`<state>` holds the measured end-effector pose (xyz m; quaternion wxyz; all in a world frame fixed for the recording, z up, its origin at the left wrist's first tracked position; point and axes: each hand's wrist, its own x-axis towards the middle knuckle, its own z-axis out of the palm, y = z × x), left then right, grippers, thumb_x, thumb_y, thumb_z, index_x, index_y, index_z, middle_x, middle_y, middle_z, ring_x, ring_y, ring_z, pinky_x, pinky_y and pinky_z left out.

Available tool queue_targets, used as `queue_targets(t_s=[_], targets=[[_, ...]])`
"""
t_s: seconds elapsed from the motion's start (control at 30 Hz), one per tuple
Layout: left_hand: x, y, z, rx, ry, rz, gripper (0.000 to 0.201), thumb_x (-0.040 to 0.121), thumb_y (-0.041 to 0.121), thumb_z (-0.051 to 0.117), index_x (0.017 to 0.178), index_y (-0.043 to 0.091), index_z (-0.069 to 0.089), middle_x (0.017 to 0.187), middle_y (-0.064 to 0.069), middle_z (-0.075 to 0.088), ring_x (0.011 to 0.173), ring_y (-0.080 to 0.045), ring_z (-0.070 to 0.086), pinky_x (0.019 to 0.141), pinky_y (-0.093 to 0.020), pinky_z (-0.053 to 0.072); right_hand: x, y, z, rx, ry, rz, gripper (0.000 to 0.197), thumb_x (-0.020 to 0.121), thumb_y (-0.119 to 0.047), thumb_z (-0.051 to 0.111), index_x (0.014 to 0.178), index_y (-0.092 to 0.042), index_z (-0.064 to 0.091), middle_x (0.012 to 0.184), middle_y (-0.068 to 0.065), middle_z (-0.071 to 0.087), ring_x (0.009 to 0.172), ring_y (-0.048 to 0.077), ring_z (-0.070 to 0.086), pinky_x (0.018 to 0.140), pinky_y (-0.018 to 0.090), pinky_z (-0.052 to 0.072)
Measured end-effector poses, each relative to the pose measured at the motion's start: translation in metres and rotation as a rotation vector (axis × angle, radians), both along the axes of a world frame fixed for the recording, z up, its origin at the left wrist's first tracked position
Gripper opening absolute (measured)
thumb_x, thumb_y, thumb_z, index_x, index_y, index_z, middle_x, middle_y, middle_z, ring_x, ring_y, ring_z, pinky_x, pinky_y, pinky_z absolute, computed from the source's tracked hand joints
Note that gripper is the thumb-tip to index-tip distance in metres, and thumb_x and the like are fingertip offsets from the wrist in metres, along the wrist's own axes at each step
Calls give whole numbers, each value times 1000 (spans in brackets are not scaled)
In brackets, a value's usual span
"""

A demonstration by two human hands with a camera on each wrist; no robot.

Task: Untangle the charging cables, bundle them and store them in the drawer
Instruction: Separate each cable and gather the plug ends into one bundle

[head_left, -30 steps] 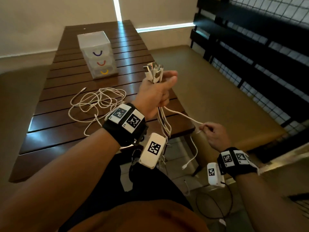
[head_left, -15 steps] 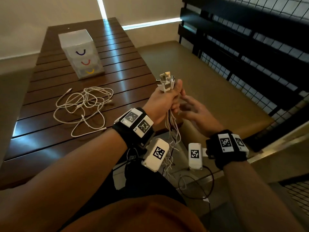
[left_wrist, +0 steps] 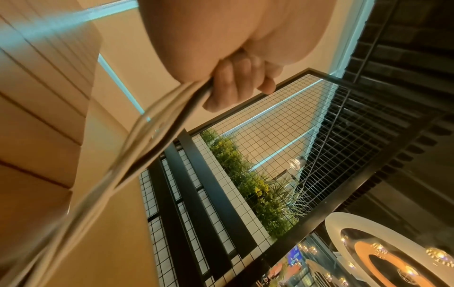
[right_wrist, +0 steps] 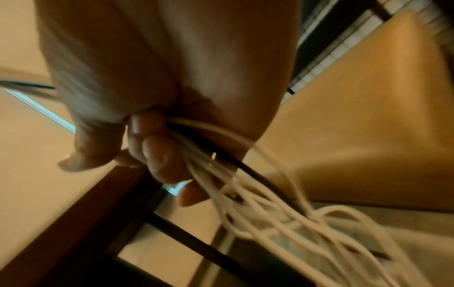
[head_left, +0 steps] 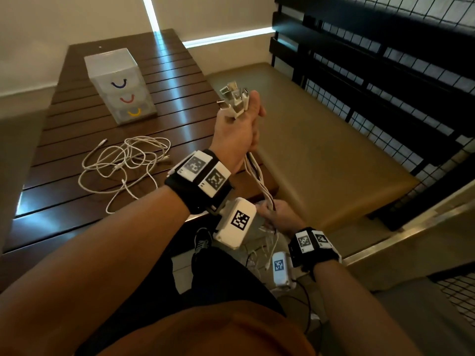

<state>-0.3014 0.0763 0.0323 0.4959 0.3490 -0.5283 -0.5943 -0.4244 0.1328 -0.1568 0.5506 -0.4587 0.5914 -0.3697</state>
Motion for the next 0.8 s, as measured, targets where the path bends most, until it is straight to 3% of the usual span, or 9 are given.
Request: queue_targets(t_s=[0.13, 0.23, 0.33, 0.4, 0.5, 0.6, 0.67, 0.73, 0.8], targets=[[6, -7, 11, -46, 26, 35, 35, 103, 33, 41, 74, 14, 49, 46, 5, 29, 35, -7, 23, 38, -18, 22, -27, 11, -48, 196, 288, 36, 31, 83, -38, 72, 74, -14, 54, 65, 3, 56, 59, 15, 52, 56, 27, 41], [10, -10, 19, -55, 63, 53, 36, 103, 33, 40, 74, 14, 48, 44, 7, 30, 34, -6, 22, 37, -17, 20, -43, 24, -72, 280, 382, -13, 20, 83, -29, 73, 84, -15, 60, 75, 2, 59, 69, 17, 55, 60, 29, 42], [12, -8, 19, -64, 26, 3, 36, 103, 33, 38, 75, 13, 48, 44, 8, 30, 35, -6, 22, 37, -17, 21, -59, 24, -87, 350, 558, 82, 23, 78, -21, 78, 94, -13, 63, 90, 7, 67, 84, 24, 63, 79, 39, 53], [13, -6, 16, -54, -9, -57, 36, 103, 34, 37, 75, 13, 48, 44, 8, 29, 36, -7, 22, 39, -18, 21, -69, 19, -88, 396, 628, 198, 48, 71, -16, 82, 115, -15, 60, 111, 8, 66, 101, 26, 63, 90, 43, 53], [14, -3, 9, 4, -43, -167, 39, 103, 36, 36, 75, 12, 50, 47, 6, 35, 42, -10, 31, 43, -25, 28, -75, 14, -64, 384, 698, 325, 84, 67, -11, 84, 139, -22, 43, 138, 3, 50, 117, 24, 56, 77, 27, 52], [16, 1, 1, 16, -184, -245, 42, 102, 38, 38, 73, 12, 53, 56, 1, 52, 57, -21, 52, 59, -36, 46, -75, 3, -22, 264, 665, 264, 62, 81, -1, 70, 137, -14, 47, 137, 5, 50, 121, 23, 52, 88, 25, 44], [16, 4, -6, 37, -303, -284, 44, 101, 43, 38, 73, 12, 51, 58, -2, 52, 62, -23, 60, 71, -44, 53, -68, -5, 9, 32, 566, 112, 33, 88, -1, 64, 121, -7, 60, 123, 13, 62, 108, 20, 58, 87, 25, 43], [18, 6, -14, 77, -327, -315, 44, 100, 44, 38, 74, 11, 48, 55, -1, 41, 50, -18, 51, 68, -43, 51, -53, -10, 47, -150, 341, -95, 14, 94, -4, 57, 105, -3, 65, 97, 13, 67, 87, 19, 60, 80, 30, 47], [20, 9, -21, 80, -348, -313, 41, 100, 42, 40, 74, 12, 49, 56, 1, 33, 45, -11, 34, 53, -30, 41, -32, -12, 91, -255, 66, -176, 27, 100, -16, 47, 107, 5, 62, 88, 12, 63, 79, 17, 59, 73, 30, 49]])
